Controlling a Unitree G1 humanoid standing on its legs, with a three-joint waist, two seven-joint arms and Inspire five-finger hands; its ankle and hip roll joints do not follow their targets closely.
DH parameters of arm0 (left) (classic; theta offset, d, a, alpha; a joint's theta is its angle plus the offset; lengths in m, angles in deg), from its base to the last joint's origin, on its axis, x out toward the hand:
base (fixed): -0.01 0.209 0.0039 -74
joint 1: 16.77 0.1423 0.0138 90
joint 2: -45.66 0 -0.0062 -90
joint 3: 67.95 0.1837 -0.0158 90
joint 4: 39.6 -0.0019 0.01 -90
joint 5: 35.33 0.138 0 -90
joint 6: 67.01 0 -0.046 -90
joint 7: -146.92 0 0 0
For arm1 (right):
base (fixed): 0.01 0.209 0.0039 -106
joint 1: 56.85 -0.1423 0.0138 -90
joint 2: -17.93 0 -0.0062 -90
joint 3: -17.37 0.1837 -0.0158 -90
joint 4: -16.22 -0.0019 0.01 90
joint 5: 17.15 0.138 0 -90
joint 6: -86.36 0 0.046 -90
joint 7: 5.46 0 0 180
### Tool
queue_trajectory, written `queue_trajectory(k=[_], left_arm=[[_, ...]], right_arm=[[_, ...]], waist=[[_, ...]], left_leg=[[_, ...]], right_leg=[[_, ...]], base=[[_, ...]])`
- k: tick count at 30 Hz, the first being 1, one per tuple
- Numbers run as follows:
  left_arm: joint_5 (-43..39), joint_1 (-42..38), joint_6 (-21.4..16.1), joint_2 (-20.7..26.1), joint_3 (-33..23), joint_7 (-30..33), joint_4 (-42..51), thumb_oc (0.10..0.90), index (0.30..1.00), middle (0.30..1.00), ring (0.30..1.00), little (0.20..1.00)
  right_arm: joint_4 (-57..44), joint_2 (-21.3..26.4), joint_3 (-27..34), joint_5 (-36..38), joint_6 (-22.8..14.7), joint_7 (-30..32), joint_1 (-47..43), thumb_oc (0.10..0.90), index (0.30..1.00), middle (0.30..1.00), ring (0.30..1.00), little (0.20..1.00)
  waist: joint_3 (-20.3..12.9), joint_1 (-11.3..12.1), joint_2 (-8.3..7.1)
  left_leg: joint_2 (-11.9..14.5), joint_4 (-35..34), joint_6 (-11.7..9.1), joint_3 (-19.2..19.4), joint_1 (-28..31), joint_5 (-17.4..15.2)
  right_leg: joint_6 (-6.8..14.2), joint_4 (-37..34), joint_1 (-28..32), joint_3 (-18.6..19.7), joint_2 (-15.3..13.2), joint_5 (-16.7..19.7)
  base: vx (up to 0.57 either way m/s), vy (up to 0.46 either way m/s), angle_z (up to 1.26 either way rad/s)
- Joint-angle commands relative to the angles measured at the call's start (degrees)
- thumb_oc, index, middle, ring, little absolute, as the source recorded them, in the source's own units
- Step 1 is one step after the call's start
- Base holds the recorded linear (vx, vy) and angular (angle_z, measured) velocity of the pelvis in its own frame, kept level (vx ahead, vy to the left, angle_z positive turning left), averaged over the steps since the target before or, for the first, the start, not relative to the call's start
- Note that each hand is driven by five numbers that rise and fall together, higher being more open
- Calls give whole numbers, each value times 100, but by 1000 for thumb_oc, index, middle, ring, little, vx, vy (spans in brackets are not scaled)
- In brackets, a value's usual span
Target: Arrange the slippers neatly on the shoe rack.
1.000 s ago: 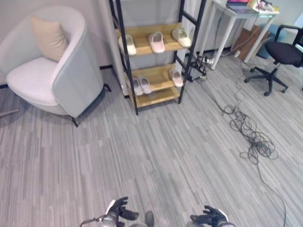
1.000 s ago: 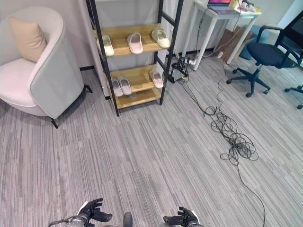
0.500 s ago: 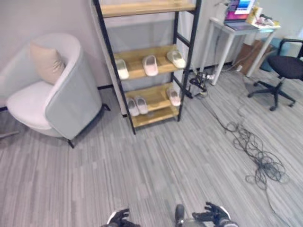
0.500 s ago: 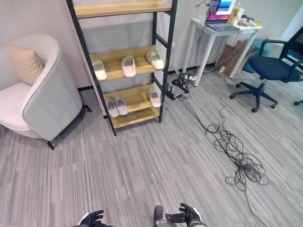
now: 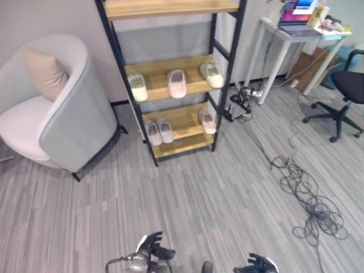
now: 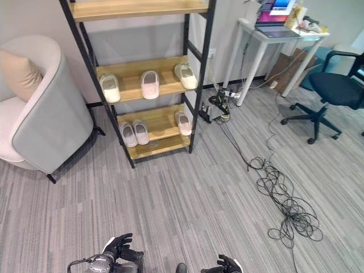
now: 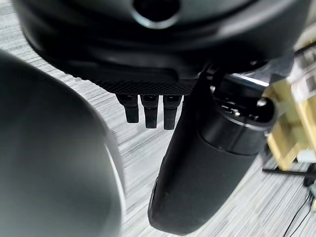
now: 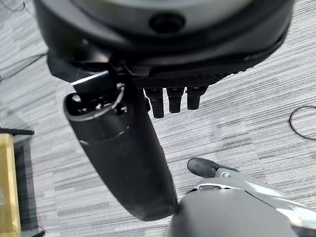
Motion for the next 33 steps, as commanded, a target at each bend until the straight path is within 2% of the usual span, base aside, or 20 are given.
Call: queue_trajectory(k=[1, 3, 5, 6, 7, 8, 10, 12, 13, 14, 16, 17, 20, 21, 23, 26, 28, 30, 31, 33], left_arm=[[-119, 453, -93, 73, 156, -12, -37, 800, 900, 900, 900, 900], [-120, 528, -79, 78, 92, -4, -77, 800, 900, 900, 900, 900], [-146, 526, -81, 85, 83, -26, -40, 800, 900, 900, 900, 900], [-151, 513, -80, 97, 91, -37, -19, 800, 900, 900, 900, 900], [-148, 479, -66, 131, 98, -45, 31, 800, 900, 900, 900, 900], [-148, 478, -66, 131, 96, -45, 31, 800, 900, 900, 900, 900], [-121, 443, -68, 146, 132, -37, 45, 800, 900, 900, 900, 900], [-125, 440, -55, 165, 151, -27, 70, 800, 900, 900, 900, 900], [-130, 437, -59, 164, 158, -26, 70, 800, 900, 900, 900, 900], [-148, 421, -59, 169, 157, -38, 73, 800, 900, 900, 900, 900], [-123, 404, -57, 171, 147, -48, 47, 800, 900, 900, 900, 900], [-111, 396, -66, 160, 152, -50, 23, 800, 900, 900, 900, 900], [-98, 362, -99, 138, 146, -11, -9, 800, 900, 900, 900, 900], [-82, 355, -104, 122, 151, -7, -29, 800, 900, 900, 900, 900], [-46, 389, -107, 102, 152, -11, -79, 800, 900, 900, 900, 900], [-54, 426, -93, 57, 135, -33, -115, 800, 900, 900, 900, 900], [-93, 400, -90, 42, 163, -34, -111, 800, 900, 900, 900, 900], [-168, 333, -88, 21, 215, -36, -66, 800, 900, 900, 900, 900], [-190, 287, -81, 21, 273, -13, -28, 800, 900, 900, 900, 900], [-205, 268, -77, 30, 292, -17, -3, 800, 900, 900, 900, 900]], right_arm=[[-212, 125, 57, 86, -241, 21, -89, 800, 900, 900, 900, 900], [-192, 90, 49, 17, -239, 8, -27, 800, 900, 900, 900, 900], [-190, 59, 52, -22, -220, -14, -31, 800, 900, 900, 900, 900], [-200, 45, 43, -36, -222, -26, -48, 800, 900, 900, 900, 900], [-246, 21, 15, -85, -211, -60, -122, 800, 900, 900, 900, 900], [-246, 21, 14, -85, -210, -60, -123, 800, 900, 900, 900, 900], [-312, -12, -3, -124, -209, -84, -184, 800, 900, 900, 900, 900], [-366, -41, -18, -150, -217, -81, -179, 800, 900, 900, 900, 900], [-367, -39, -23, -154, -223, -80, -168, 800, 900, 900, 900, 900], [-377, -37, -23, -152, -220, -84, -152, 800, 900, 900, 900, 900], [-393, -11, -27, -144, -220, -84, -156, 800, 900, 900, 900, 900], [-413, 3, -38, -141, -221, -78, -175, 800, 900, 900, 900, 900], [-440, 33, -25, -107, -210, -85, -210, 800, 900, 900, 900, 900], [-442, 51, -26, -101, -198, -97, -222, 800, 900, 900, 900, 900], [-432, 57, -38, -112, -199, -107, -157, 800, 900, 900, 900, 900], [-383, 93, -31, -99, -208, -112, -70, 800, 900, 900, 900, 900], [-386, 126, -23, -30, -227, -83, -76, 800, 900, 900, 900, 900], [-419, 169, -33, 72, -265, -34, -98, 800, 900, 900, 900, 900], [-428, 188, -53, 128, -249, -17, -137, 800, 900, 900, 900, 900], [-423, 196, -70, 146, -245, -27, -135, 800, 900, 900, 900, 900]], waist=[[-133, 362, -43], [-234, 403, -94], [-321, 441, -167], [-329, 438, -190], [-285, 363, -158], [-284, 364, -162], [-219, 320, -79], [-209, 282, 48], [-188, 227, 70], [-197, 193, 118], [-179, 107, 108], [-147, 39, 104], [-126, -154, 51], [-98, -190, 65], [-154, -180, 10], [-311, -178, 40], [-293, -176, 38], [-195, -169, -30], [-116, -136, -95], [-81, -98, -125]], left_leg=[[-283, -31, 301, -14, -20, 281], [-411, 45, 408, -84, 78, 245], [-511, 112, 518, -71, 186, 94], [-553, 110, 591, -78, 272, 10], [-572, 70, 744, -106, 539, -180], [-577, 73, 747, -103, 537, -185], [-577, 53, 857, -126, 762, -316], [-525, -60, 898, -230, 1064, -412], [-543, -113, 904, -321, 1204, -455], [-528, -154, 893, -409, 1327, -499], [-541, -187, 839, -479, 1489, -614], [-535, -210, 804, -543, 1614, -696], [-567, -278, 713, -796, 1924, -881], [-541, -297, 681, -885, 2066, -955], [-531, -293, 635, -905, 2164, -1078], [-328, -208, 430, -1055, 2208, -965], [-219, 186, 240, -1029, 1994, -753], [-68, 892, 94, -863, 1616, -448], [67, 1290, 131, -615, 1325, -315], [-1, 1387, 175, -563, 1162, -380]], right_leg=[[542, 647, 341, 1014, 301, -520], [612, 779, 456, 1044, 202, -560], [787, 1200, 368, 1047, 85, -461], [885, 1536, 246, 1056, 52, -279], [1158, 2442, -261, 1025, -40, 264], [1161, 2464, -271, 1029, -46, 251], [1360, 3088, -578, 822, -172, 650], [1291, 3344, -910, 539, -351, 735], [1210, 3312, -1043, 451, -391, 614], [1117, 3137, -1248, 381, -387, 529], [1027, 2634, -1359, 260, -484, 283], [993, 2343, -1477, 223, -522, 285], [1070, 1445, -1782, 578, -515, 550], [1091, 1326, -1788, 735, -445, 613], [1071, 1137, -1627, 802, -442, 638], [928, 1100, -1428, 787, -302, 541], [836, 1035, -1292, 668, -244, 452], [698, 963, -1075, 597, -205, 339], [614, 900, -902, 549, -214, 254], [601, 867, -811, 551, -215, 212]], base=[[360, 113, -30], [342, 130, -48], [251, 109, -40], [248, 137, 1], [181, 109, 16], [163, 98, 11], [157, 56, 20], [269, 42, 16], [320, -1, -3], [310, -49, 14], [300, -109, 21], [317, -148, 19], [361, -156, 16], [307, -149, 34], [285, -193, 62], [192, -161, 48], [121, -176, 30], [112, -188, 32], [118, -160, 26], [129, -108, 8]])
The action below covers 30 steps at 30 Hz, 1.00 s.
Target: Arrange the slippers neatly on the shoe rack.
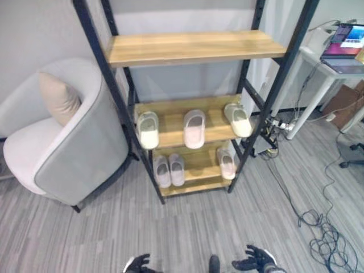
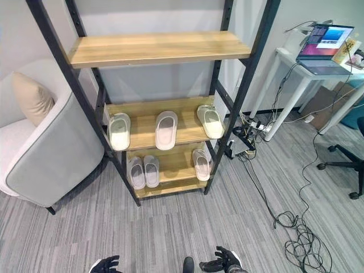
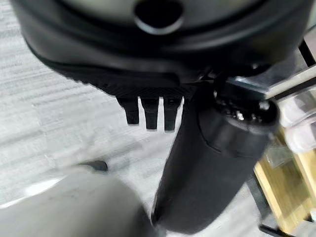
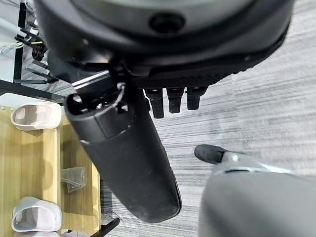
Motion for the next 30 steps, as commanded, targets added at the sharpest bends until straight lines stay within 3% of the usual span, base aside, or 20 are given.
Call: queue_trajectory(k=[1, 4, 6, 7, 8, 13, 15, 17, 20, 24, 27, 30], left_arm=[[-1, -244, -150, -320, 171, -23, 276, 800, 900, 900, 900, 900], [38, -199, -138, -320, 169, -52, 262, 800, 900, 900, 900, 900], [78, -169, -130, -321, 164, -63, 243, 800, 900, 900, 900, 900], [79, -145, -141, -317, 155, -59, 239, 800, 900, 900, 900, 900], [75, -128, -139, -317, 162, -64, 247, 800, 900, 900, 900, 900], [66, -49, -120, -275, 54, -97, 207, 800, 900, 900, 900, 900], [45, -69, -131, -255, 24, -94, 254, 800, 900, 900, 900, 900], [43, -126, -139, -196, 57, -86, 332, 800, 900, 900, 900, 900], [151, -204, -166, -109, 166, -53, 460, 800, 900, 900, 900, 900], [151, -296, -234, -103, 277, -34, 658, 800, 900, 900, 900, 900], [114, -387, -300, -128, 390, 16, 880, 800, 900, 900, 900, 900], [91, -367, -393, -129, 520, 17, 1391, 800, 900, 900, 900, 900]], right_arm=[[-114, 215, -47, 202, -156, 50, -159, 800, 900, 900, 900, 900], [-86, 214, -32, 160, -146, 58, -108, 800, 900, 900, 900, 900], [-70, 206, -32, 153, -146, 70, -89, 800, 900, 900, 900, 900], [-76, 188, -32, 165, -161, 87, -118, 800, 900, 900, 900, 900], [-83, 175, -29, 172, -152, 82, -118, 800, 900, 900, 900, 900], [-63, 104, -70, 2, -125, 26, -76, 800, 900, 900, 900, 900], [-61, 83, -83, -75, -122, -13, -99, 800, 900, 900, 900, 900], [-112, 69, -115, -120, -126, -30, -187, 800, 900, 900, 900, 900], [-242, 32, -120, -63, -141, -31, -202, 800, 900, 900, 900, 900], [-246, 49, -122, -40, -147, -14, -159, 800, 900, 900, 900, 900], [-237, 76, -120, -26, -137, 1, -194, 800, 900, 900, 900, 900], [-241, 80, -144, -138, -129, 20, -147, 800, 900, 900, 900, 900]], waist=[[313, 43, -68], [306, 98, -78], [310, 169, -24], [345, 298, 35], [359, 332, 33], [168, 414, -46], [117, 481, -74], [152, 433, -72], [182, 299, 49], [219, 133, 126], [264, 21, 91], [237, 82, 28]], left_leg=[[-106, -657, 356, 378, -149, 490], [-171, -1120, 423, 718, -455, 378], [-262, -1526, 434, 788, -682, 670], [-340, -1808, 387, 815, -993, 1058], [-323, -1837, 361, 881, -1100, 1162], [-480, -1942, 611, 850, -839, 947], [-541, -1963, 738, 882, -680, 804], [-590, -1999, 863, 875, -466, 703], [-588, -2109, 936, 680, -153, 592], [-572, -2289, 879, 408, 124, 513], [-602, -2346, 819, 248, 287, 417], [-612, -2337, 746, 209, 327, 362]], right_leg=[[492, 762, 55, 216, -133, -846], [502, 623, 275, 194, -92, -989], [509, 530, 455, 258, 34, -1095], [514, 486, 681, 411, 191, -1225], [518, 488, 760, 472, 214, -1266], [653, 901, 909, 602, 144, -1473], [856, 1372, 754, 496, -25, -1349], [1091, 2138, 353, 480, -178, -863], [1104, 2664, -93, 568, -209, -683], [961, 2056, -306, 596, -288, -909], [989, 1230, -459, 766, -378, -668], [1019, 839, -194, 715, -449, -620]], base=[[197, -89, 11], [233, -24, 35], [320, 22, 28], [380, 45, 7], [385, 82, -9], [271, 108, -43], [165, 99, -31], [160, 91, -25], [167, 52, -6], [188, -73, 54], [124, -110, 62], [41, -127, 42]])
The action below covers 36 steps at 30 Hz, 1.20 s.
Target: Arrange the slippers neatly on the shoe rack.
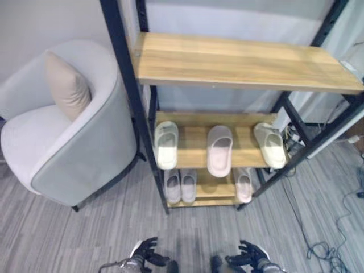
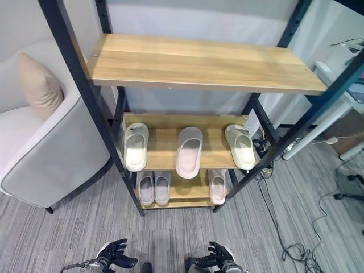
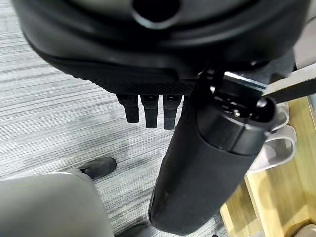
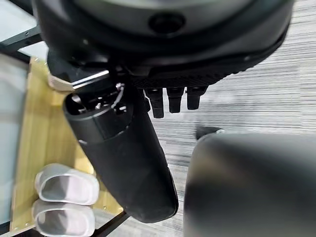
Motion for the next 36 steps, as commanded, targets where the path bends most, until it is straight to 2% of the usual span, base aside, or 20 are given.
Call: queue_trajectory(k=[1, 3, 5, 6, 7, 10, 18, 31, 34, 36], left_arm=[[74, -266, -394, -104, 43, 80, 706, 800, 900, 900, 900, 900], [5, -131, -445, -46, 163, -3, 1470, 800, 900, 900, 900, 900], [-38, -48, -455, -4, 212, -54, 1793, 800, 900, 900, 900, 900], [-105, 89, -472, 99, 279, -148, 2359, 800, 900, 900, 900, 900], [-106, 100, -467, 102, 281, -149, 2364, 800, 900, 900, 900, 900], [-230, 342, -473, 358, 353, -343, 3610, 800, 900, 900, 900, 900], [-428, 542, -482, 673, 329, -532, 5044, 800, 900, 900, 900, 900], [-172, 401, -583, 797, 60, -198, 5988, 800, 900, 900, 900, 900], [-180, 241, -609, 734, 7, -66, 6073, 800, 900, 900, 900, 900], [-87, -106, -617, 623, -105, 251, 6095, 800, 900, 900, 900, 900]], right_arm=[[-194, 278, -55, -80, -123, 63, 15, 800, 900, 900, 900, 900], [-248, 331, -64, -111, -161, 76, 77, 800, 900, 900, 900, 900], [-270, 354, -62, -118, -170, 84, 103, 800, 900, 900, 900, 900], [-312, 384, -44, -123, -181, 89, 126, 800, 900, 900, 900, 900], [-311, 383, -47, -123, -181, 90, 134, 800, 900, 900, 900, 900], [-424, 456, 28, -141, -190, 112, 167, 800, 900, 900, 900, 900], [-443, 547, 58, -200, -169, 126, 180, 800, 900, 900, 900, 900], [-551, 584, 56, -248, -183, 193, 331, 800, 900, 900, 900, 900], [-540, 587, 34, -248, -178, 196, 355, 800, 900, 900, 900, 900], [-624, 576, -14, -255, -155, 199, 431, 800, 900, 900, 900, 900]], waist=[[13, 38, 101], [-79, 85, 107], [-102, 91, 113], [-143, 113, 123], [-150, 110, 131], [-158, 125, 187], [-131, 133, 324], [-151, 83, 420], [-161, 40, 430], [-199, -60, 447]], left_leg=[[12, 524, -347, -127, -409, -362], [74, 412, -414, -163, -362, -290], [99, 338, -440, -195, -337, -235], [136, 221, -489, -224, -369, -73], [146, 192, -489, -232, -314, -125], [217, 48, -579, -294, -369, 78], [332, 30, -677, -319, -316, 148], [438, 7, -762, -329, -229, 217], [446, -12, -772, -319, -198, 219], [463, -57, -787, -272, -149, 208]], right_leg=[[161, 85, 530, 78, 122, -365], [94, -121, 719, 16, 195, -370], [69, -214, 799, -13, 237, -368], [38, -365, 864, -65, 288, -329], [41, -382, 914, -72, 297, -378], [-12, -592, 1028, -177, 388, -364], [-115, -729, 1216, -282, 519, -462], [-196, -760, 1384, -384, 632, -583], [-206, -760, 1403, -379, 644, -595], [-203, -760, 1413, -358, 639, -601]], base=[[24, -87, 37], [44, -135, 7], [4, -130, -5], [16, -124, -1], [-33, -115, 4], [-36, -104, 13], [-8, -72, 5], [3, -15, 0], [18, -6, 1], [71, -14, 2]])
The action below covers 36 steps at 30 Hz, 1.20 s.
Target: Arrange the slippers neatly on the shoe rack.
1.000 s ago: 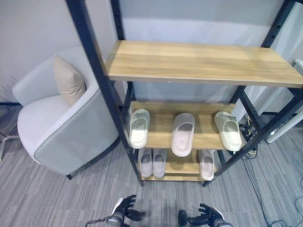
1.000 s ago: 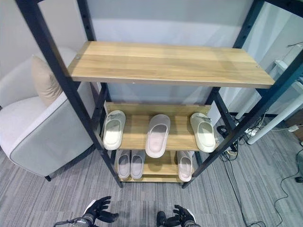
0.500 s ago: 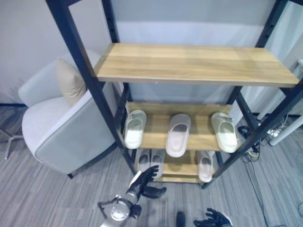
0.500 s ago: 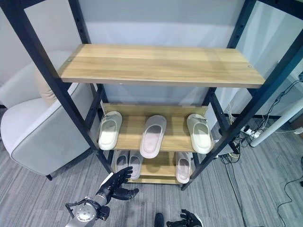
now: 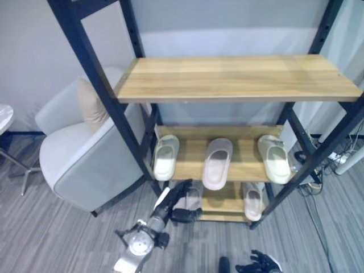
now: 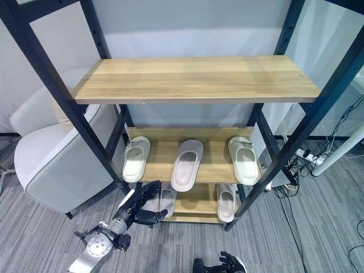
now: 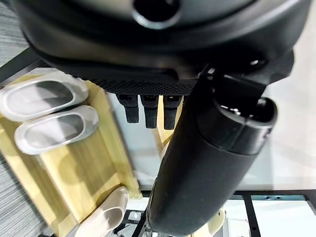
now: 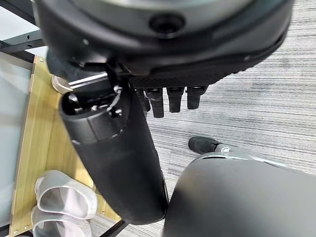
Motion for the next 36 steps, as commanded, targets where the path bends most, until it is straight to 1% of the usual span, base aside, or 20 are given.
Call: queue_trajectory(k=[1, 7, 10, 11, 12, 13, 16, 18, 19, 20, 24, 26, 28, 29, 31, 33, 36], left_arm=[[198, -946, -631, -195, -383, 507, 539, 800, 900, 900, 900, 900], [731, -1571, -619, -200, -469, 1037, 447, 800, 900, 900, 900, 900], [1034, -2085, -592, -200, -458, 1336, 217, 800, 900, 900, 900, 900], [1217, -2382, -546, -155, -472, 1517, 88, 800, 900, 900, 900, 900], [1227, -2415, -554, -161, -467, 1532, 63, 800, 900, 900, 900, 900], [1316, -2591, -527, -148, -475, 1623, -7, 800, 900, 900, 900, 900], [1488, -3084, -469, -94, -439, 1838, -261, 800, 900, 900, 900, 900], [1553, -3375, -430, -64, -425, 1935, -438, 800, 900, 900, 900, 900], [1576, -3672, -395, -68, -426, 2045, -653, 800, 900, 900, 900, 900], [1574, -3689, -402, -71, -424, 2049, -670, 800, 900, 900, 900, 900], [1395, -4232, -375, -27, -418, 2295, -1145, 800, 900, 900, 900, 900], [1456, -4583, -319, 125, -358, 2422, -1437, 800, 900, 900, 900, 900], [1500, -4692, -286, 182, -336, 2452, -1552, 800, 900, 900, 900, 900], [1584, -4854, -254, 307, -293, 2513, -1753, 800, 900, 900, 900, 900], [1574, -4955, -253, 355, -271, 2540, -1885, 800, 900, 900, 900, 900], [1614, -5154, -205, 554, -216, 2572, -2176, 800, 900, 900, 900, 900], [1635, -5242, -190, 662, -191, 2586, -2275, 800, 900, 900, 900, 900]], right_arm=[[-379, 153, -42, -71, -153, 54, -23, 800, 900, 900, 900, 900], [-419, 179, -57, -37, -148, 39, 17, 800, 900, 900, 900, 900], [-407, 206, -87, -17, -153, 30, 37, 800, 900, 900, 900, 900], [-387, 216, -112, -10, -152, 31, 43, 800, 900, 900, 900, 900], [-386, 215, -105, -9, -153, 31, 24, 800, 900, 900, 900, 900], [-390, 227, -114, 0, -160, 27, 22, 800, 900, 900, 900, 900], [-417, 260, -139, 17, -180, 33, -12, 800, 900, 900, 900, 900], [-428, 284, -158, 29, -193, 28, -48, 800, 900, 900, 900, 900], [-478, 304, -191, 50, -205, 18, -75, 800, 900, 900, 900, 900], [-478, 305, -188, 52, -204, 17, -83, 800, 900, 900, 900, 900], [-540, 352, -228, 109, -224, 23, -184, 800, 900, 900, 900, 900], [-617, 361, -253, 156, -257, 32, -251, 800, 900, 900, 900, 900], [-640, 363, -256, 173, -265, 34, -284, 800, 900, 900, 900, 900], [-634, 359, -280, 197, -290, 25, -330, 800, 900, 900, 900, 900], [-645, 364, -293, 208, -301, 32, -367, 800, 900, 900, 900, 900], [-664, 385, -310, 225, -337, 38, -409, 800, 900, 900, 900, 900], [-687, 386, -321, 240, -366, 48, -440, 800, 900, 900, 900, 900]], waist=[[-48, -203, -192], [-53, -347, -165], [-40, -449, -149], [-43, -508, -131], [-31, -501, -135], [-36, -540, -123], [-9, -621, -108], [-6, -667, -100], [3, -727, -98], [-2, -723, -96], [-2, -812, -104], [7, -869, -103], [3, -885, -100], [19, -898, -109], [37, -909, -114], [96, -927, -115], [135, -933, -129]], left_leg=[[-131, -65, -223, 73, -352, 435], [-147, -65, -228, 172, -421, 376], [-151, -65, -226, 229, -486, 348], [-149, -65, -228, 257, -506, 261], [-153, -65, -226, 265, -552, 334], [-152, -65, -228, 289, -565, 261], [-151, -65, -225, 345, -715, 267], [-152, -65, -222, 388, -818, 272], [-167, -65, -217, 433, -935, 280], [-166, -65, -216, 437, -948, 281], [-179, -65, -209, 533, -1288, 337], [-195, -65, -199, 596, -1508, 372], [-192, -65, -196, 624, -1584, 386], [-204, -65, -186, 660, -1686, 407], [-210, -65, -181, 687, -1735, 416], [-217, -65, -173, 737, -1818, 440], [-218, -65, -170, 761, -1845, 446]], right_leg=[[256, 44, 733, -6, 97, -926], [303, 44, 610, 74, 66, -882], [333, 44, 488, 132, 49, -835], [361, 44, 437, 175, 49, -873], [358, 44, 389, 179, 45, -805], [374, 44, 356, 203, 45, -848], [399, 44, 158, 288, 44, -788], [413, 44, 20, 341, 42, -748], [423, 44, -139, 412, 48, -698], [423, 44, -153, 416, 48, -695], [447, 44, -540, 577, 38, -562], [455, 57, -795, 665, 31, -479], [458, 63, -885, 698, 24, -457], [465, 74, -1009, 758, 20, -416], [472, 81, -1073, 785, 17, -396], [485, 83, -1173, 833, 16, -364], [490, 86, -1210, 862, 16, -342]], base=[[40, 0, 1], [6, 8, -5], [4, 15, -7], [-20, 13, -12], [19, 20, -15], [-37, 17, -16], [-37, 17, -11], [-51, 20, -21], [-45, 15, -23], [-59, 20, -17], [-70, 9, -16], [-69, 18, -19], [-41, 20, -22], [-28, 17, -20], [-23, 17, -15], [-28, 17, -15], [-14, 3, -7]])
